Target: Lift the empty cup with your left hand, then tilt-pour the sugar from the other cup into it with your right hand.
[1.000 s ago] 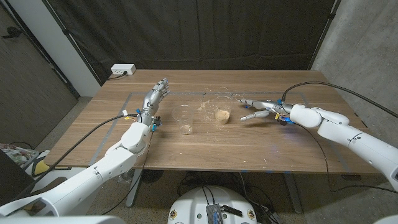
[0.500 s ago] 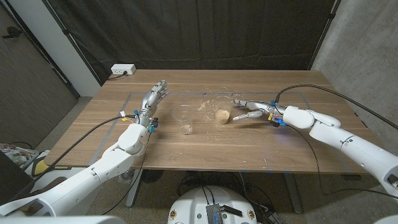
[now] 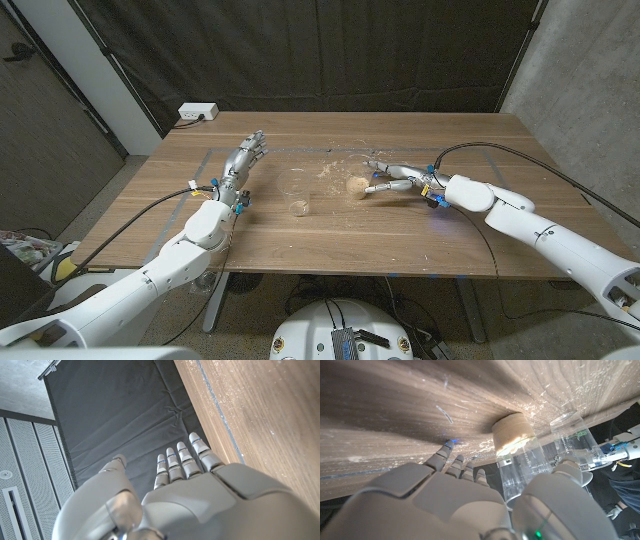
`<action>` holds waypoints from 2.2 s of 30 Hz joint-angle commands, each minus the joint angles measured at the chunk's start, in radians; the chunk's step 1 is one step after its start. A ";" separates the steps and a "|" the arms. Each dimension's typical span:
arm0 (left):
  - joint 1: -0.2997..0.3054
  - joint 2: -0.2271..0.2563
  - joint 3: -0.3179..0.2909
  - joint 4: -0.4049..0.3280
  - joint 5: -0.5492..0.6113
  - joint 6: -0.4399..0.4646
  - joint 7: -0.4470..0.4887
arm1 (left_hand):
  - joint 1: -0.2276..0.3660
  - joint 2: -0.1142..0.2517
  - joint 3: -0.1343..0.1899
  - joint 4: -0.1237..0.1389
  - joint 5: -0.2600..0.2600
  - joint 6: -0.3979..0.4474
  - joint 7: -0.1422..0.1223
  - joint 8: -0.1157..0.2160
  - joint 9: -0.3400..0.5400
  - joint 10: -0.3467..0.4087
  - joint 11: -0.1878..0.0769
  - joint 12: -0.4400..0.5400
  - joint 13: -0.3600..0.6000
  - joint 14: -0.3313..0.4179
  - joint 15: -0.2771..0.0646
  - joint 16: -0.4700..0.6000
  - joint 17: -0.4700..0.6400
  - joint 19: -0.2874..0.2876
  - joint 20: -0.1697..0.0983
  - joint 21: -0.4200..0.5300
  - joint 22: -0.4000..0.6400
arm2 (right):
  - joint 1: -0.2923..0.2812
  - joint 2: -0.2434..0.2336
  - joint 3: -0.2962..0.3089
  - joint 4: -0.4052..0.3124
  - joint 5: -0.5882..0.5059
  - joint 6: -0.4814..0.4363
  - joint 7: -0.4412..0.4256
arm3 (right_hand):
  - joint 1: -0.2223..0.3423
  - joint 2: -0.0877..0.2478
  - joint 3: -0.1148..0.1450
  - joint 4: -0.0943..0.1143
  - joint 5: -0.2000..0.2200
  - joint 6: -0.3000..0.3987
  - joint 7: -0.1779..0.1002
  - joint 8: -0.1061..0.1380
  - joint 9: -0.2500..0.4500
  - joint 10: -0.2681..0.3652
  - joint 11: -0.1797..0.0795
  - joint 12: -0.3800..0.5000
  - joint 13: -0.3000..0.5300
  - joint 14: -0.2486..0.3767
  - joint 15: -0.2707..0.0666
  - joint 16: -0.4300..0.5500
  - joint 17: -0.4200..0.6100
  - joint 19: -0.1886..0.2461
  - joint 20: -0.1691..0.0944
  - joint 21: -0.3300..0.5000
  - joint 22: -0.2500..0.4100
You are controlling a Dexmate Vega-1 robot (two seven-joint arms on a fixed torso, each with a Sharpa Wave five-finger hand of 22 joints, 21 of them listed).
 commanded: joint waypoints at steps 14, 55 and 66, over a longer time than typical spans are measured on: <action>0.000 0.002 -0.007 0.052 -0.041 -0.046 -0.057 | 0.002 0.007 0.002 -0.006 0.000 0.009 0.001 0.002 0.002 0.011 0.000 0.002 0.005 0.012 -0.042 -0.001 0.005 -0.009 -0.003 -0.007 0.005 | -0.029 0.082 -0.011 0.002 0.043 -0.016 -0.034 | 0.023 0.035 0.003 -0.005 0.005 0.003 0.015 0.018 0.005 0.082 -0.001 0.050 0.012 0.047 -0.017 0.016 0.004 0.011 0.018 0.016 0.003; -0.044 -0.038 0.010 0.110 -0.060 -0.032 -0.096 | 0.004 0.010 0.001 -0.007 0.001 0.016 0.002 0.001 0.003 0.013 0.002 -0.001 0.006 0.014 -0.040 -0.002 0.005 -0.014 -0.002 -0.007 0.005 | -0.125 0.255 0.042 0.205 0.293 0.186 -0.128 | 0.110 0.156 0.058 -0.014 -0.020 0.074 -0.031 0.056 0.023 0.093 -0.025 0.090 0.063 0.133 -0.062 0.054 0.044 0.041 0.001 0.034 0.015; -0.056 -0.047 0.013 0.123 -0.058 -0.029 -0.101 | 0.005 0.012 0.001 -0.008 0.000 0.015 0.002 0.000 0.003 0.015 0.004 -0.001 0.007 0.017 -0.040 -0.002 0.005 -0.014 -0.001 -0.007 0.005 | -0.112 0.329 0.043 0.337 0.287 0.306 -0.192 | 0.198 0.228 0.098 -0.037 -0.062 0.119 -0.058 0.095 0.050 0.142 -0.077 0.180 0.153 0.240 -0.130 0.135 0.133 0.093 -0.048 0.064 0.033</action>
